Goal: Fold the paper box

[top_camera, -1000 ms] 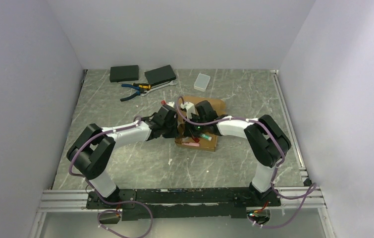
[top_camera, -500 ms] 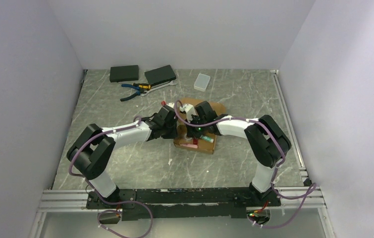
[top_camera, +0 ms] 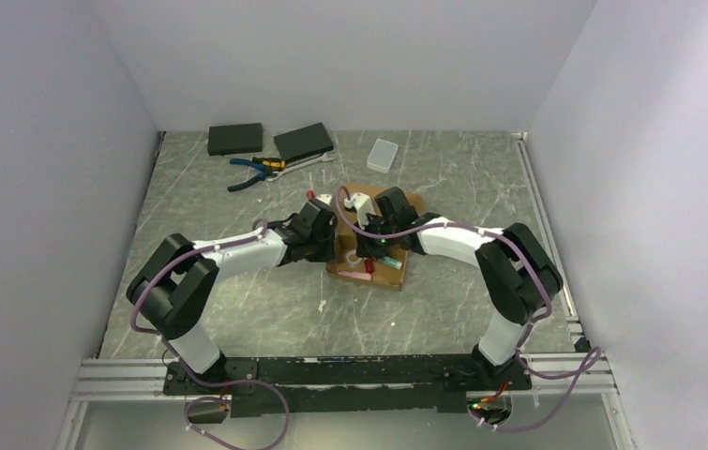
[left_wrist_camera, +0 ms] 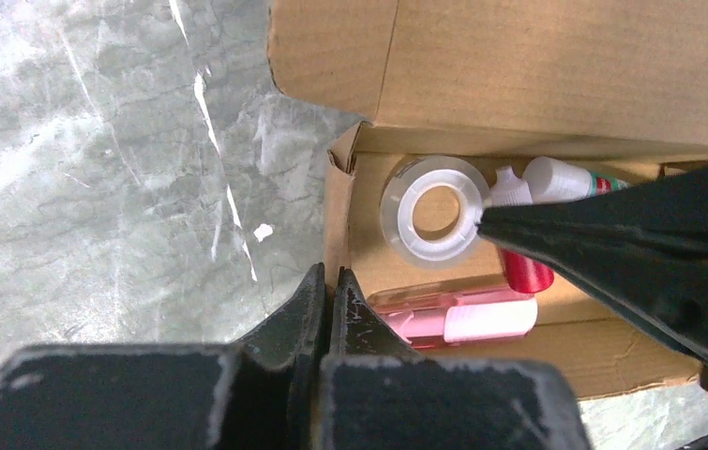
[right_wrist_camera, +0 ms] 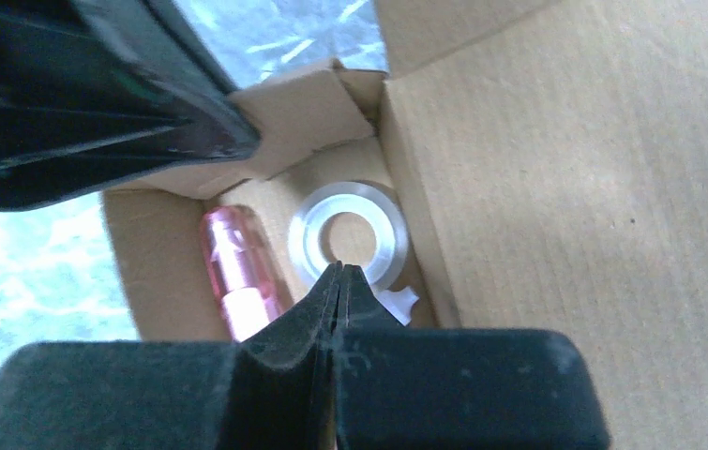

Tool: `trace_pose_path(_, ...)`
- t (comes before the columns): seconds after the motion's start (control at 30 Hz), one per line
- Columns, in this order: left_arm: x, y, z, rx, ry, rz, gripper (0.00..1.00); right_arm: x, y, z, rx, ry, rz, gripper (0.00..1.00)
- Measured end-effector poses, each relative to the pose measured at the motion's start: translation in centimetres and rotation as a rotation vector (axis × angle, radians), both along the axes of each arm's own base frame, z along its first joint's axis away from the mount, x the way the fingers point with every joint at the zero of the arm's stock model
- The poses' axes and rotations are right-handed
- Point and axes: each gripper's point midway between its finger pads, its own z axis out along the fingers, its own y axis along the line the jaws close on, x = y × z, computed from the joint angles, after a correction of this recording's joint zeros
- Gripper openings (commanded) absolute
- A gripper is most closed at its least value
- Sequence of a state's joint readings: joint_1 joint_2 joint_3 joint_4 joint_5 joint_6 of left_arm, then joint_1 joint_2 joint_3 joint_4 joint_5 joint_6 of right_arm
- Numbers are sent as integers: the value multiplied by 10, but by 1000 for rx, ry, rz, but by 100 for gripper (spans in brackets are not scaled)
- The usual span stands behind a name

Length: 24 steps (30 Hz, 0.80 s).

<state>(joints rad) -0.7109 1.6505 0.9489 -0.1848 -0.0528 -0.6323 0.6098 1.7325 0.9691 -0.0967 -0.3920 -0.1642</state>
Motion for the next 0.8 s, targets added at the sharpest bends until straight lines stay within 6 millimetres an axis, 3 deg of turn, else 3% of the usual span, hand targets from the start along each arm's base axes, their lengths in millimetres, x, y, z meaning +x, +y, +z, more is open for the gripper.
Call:
trace_pose_path(0.13, 2, -1, -1, 45, -13, -12, 0, -9, 7, 17, 66, 19, 44, 0)
trace_pose_path(0.23, 6, -8, 0, 105, -35, -27, 17, -15, 12, 36, 129, 18, 82, 0)
trace_pose_path(0.33, 7, -11, 1, 168, -53, -43, 27, -17, 11, 54, 185, 15, 107, 0)
trace_pose_path(0.57, 5, -8, 2, 244, -69, -50, 32, -8, -17, 83, 243, -18, 116, 8)
trace_pose_path(0.8, 7, -4, 3, 269, -72, -49, 38, 0, -45, 113, 291, -97, 131, 9)
